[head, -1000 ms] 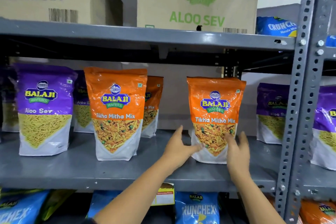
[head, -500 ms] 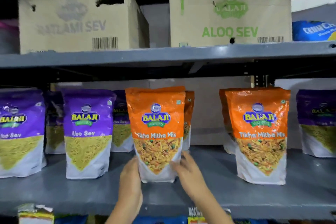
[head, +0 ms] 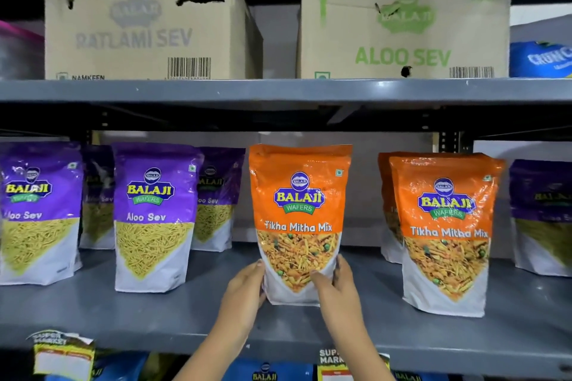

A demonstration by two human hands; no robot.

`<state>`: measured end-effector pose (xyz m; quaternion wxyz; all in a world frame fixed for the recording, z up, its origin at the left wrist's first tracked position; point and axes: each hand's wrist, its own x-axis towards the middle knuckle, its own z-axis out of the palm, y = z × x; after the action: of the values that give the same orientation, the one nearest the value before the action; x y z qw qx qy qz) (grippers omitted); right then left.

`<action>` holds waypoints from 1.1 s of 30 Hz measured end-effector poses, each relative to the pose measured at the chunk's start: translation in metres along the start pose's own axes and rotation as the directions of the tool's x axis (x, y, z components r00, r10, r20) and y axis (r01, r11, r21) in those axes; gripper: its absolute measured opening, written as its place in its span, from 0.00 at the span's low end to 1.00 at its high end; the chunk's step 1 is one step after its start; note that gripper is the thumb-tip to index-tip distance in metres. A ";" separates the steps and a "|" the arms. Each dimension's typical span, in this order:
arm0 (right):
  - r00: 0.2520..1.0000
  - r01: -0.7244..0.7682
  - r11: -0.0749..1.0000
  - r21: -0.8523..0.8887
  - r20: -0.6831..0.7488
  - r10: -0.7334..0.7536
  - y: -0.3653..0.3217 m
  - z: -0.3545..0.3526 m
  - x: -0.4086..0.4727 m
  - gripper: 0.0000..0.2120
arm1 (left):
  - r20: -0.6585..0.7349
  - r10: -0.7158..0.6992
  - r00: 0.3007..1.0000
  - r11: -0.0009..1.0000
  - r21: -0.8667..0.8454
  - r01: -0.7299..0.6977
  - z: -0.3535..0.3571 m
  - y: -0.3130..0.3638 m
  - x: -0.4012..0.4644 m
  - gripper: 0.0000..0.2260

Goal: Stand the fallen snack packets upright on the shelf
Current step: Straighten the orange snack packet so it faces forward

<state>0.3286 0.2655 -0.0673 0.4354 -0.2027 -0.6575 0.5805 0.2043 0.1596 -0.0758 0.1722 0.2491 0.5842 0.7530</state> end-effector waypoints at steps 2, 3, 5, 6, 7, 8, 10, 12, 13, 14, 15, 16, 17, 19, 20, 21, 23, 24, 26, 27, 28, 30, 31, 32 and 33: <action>0.998 0.006 0.998 0.059 -0.057 -0.002 -0.003 0.000 -0.005 0.28 | -0.044 0.032 0.999 0.999 0.005 -0.032 -0.004 0.003 -0.002 0.10; 0.993 0.037 0.996 0.083 -0.114 -0.027 -0.004 0.000 -0.009 0.28 | -0.095 0.073 0.993 0.997 0.012 -0.072 -0.009 0.004 -0.005 0.09; 0.962 0.167 0.983 0.075 -0.233 -0.146 -0.005 0.005 -0.020 0.24 | -0.227 0.218 0.949 0.976 0.036 -0.215 -0.031 0.014 -0.011 0.11; 0.943 0.228 0.972 0.059 -0.263 -0.205 -0.007 0.012 -0.026 0.21 | -0.302 0.300 0.905 0.953 0.060 -0.297 -0.047 0.022 -0.013 0.12; 0.935 0.263 0.964 0.049 -0.259 -0.242 -0.007 0.022 -0.032 0.19 | -0.375 0.357 0.855 0.932 0.088 -0.351 -0.067 0.030 -0.013 0.13; 0.934 0.287 0.957 0.045 -0.233 -0.270 -0.007 0.035 -0.036 0.18 | -0.436 0.387 0.813 0.918 0.099 -0.384 -0.089 0.039 -0.011 0.14; 0.953 0.284 0.957 0.062 -0.124 -0.275 -0.008 0.071 -0.041 0.15 | -0.510 0.370 0.777 0.916 0.064 -0.395 -0.132 0.053 0.001 0.18; 0.973 0.227 0.971 0.080 0.024 -0.229 -0.009 0.114 -0.040 0.14 | -0.518 0.333 0.788 0.934 0.069 -0.350 -0.171 0.062 0.015 0.21; 0.977 0.177 0.981 0.080 0.102 -0.185 -0.008 0.136 -0.037 0.14 | -0.507 0.320 0.800 0.944 0.101 -0.313 -0.187 0.063 0.023 0.22; 0.974 0.121 0.991 0.066 0.185 -0.131 -0.006 0.157 -0.034 0.15 | -0.495 0.294 0.818 0.955 0.127 -0.267 -0.201 0.062 0.031 0.23; 0.959 0.086 0.995 0.047 0.268 -0.095 -0.005 0.189 -0.033 0.17 | -0.481 0.273 0.833 0.962 0.155 -0.226 -0.225 0.065 0.042 0.24; 0.935 0.071 0.996 0.046 0.344 -0.082 -0.003 0.212 -0.031 0.23 | -0.462 0.253 0.850 0.966 0.163 -0.199 -0.240 0.065 0.052 0.26; 0.920 0.041 0.998 0.040 0.388 -0.054 -0.001 0.233 -0.030 0.28 | -0.437 0.220 0.872 0.974 0.149 -0.172 -0.253 0.062 0.062 0.28; 0.915 -0.011 0.999 0.050 0.403 -0.010 0.000 0.255 -0.021 0.33 | -0.365 0.188 0.912 0.977 0.167 -0.135 -0.254 0.056 0.066 0.23; 0.916 -0.005 0.999 0.039 0.400 -0.011 0.000 0.254 -0.015 0.31 | -0.338 0.191 0.921 0.973 0.185 -0.134 -0.246 0.049 0.065 0.17; 0.914 0.013 1.000 0.021 0.406 -0.020 0.001 0.251 -0.011 0.28 | -0.323 0.203 0.924 0.969 0.203 -0.142 -0.239 0.044 0.060 0.11; 0.915 0.021 1.000 -0.004 0.403 -0.018 0.006 0.237 -0.006 0.25 | -0.343 0.209 0.916 0.966 0.219 -0.138 -0.225 0.038 0.053 0.07; 0.920 0.014 1.000 0.001 0.391 -0.013 0.006 0.233 -0.006 0.24 | -0.351 0.207 0.913 0.967 0.218 -0.135 -0.223 0.038 0.051 0.07; 0.940 0.013 1.000 0.015 0.341 -0.017 0.011 0.232 -0.004 0.23 | -0.331 0.183 0.926 0.970 0.215 -0.115 -0.227 0.038 0.055 0.09; 0.951 0.013 1.000 0.011 0.309 -0.016 0.013 0.232 -0.004 0.24 | -0.311 0.168 0.935 0.973 0.205 -0.106 -0.227 0.037 0.057 0.10; 0.959 0.007 1.000 0.009 0.284 -0.009 0.014 0.231 -0.004 0.24 | -0.289 0.160 0.944 0.977 0.186 -0.109 -0.226 0.036 0.059 0.11; 0.971 -0.012 1.000 -0.006 0.240 0.013 0.016 0.229 -0.005 0.25 | -0.243 0.145 0.959 0.984 0.135 -0.114 -0.225 0.035 0.057 0.12; 0.974 -0.017 1.000 -0.024 0.227 0.022 0.017 0.229 -0.005 0.25 | -0.233 0.147 0.961 0.985 0.125 -0.120 -0.225 0.034 0.055 0.13; 0.977 -0.013 0.999 -0.036 0.214 0.020 0.017 0.229 -0.005 0.25 | -0.228 0.154 0.961 0.983 0.133 -0.126 -0.225 0.034 0.054 0.13; 0.978 -0.012 0.999 -0.052 0.206 0.022 0.018 0.230 -0.006 0.24 | -0.226 0.161 0.961 0.980 0.155 -0.127 -0.225 0.034 0.054 0.13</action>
<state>0.1419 0.1307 -0.0735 0.3545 -0.1578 -0.7118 0.5854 0.0323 0.0020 -0.0767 0.0280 0.2106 0.6319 0.7454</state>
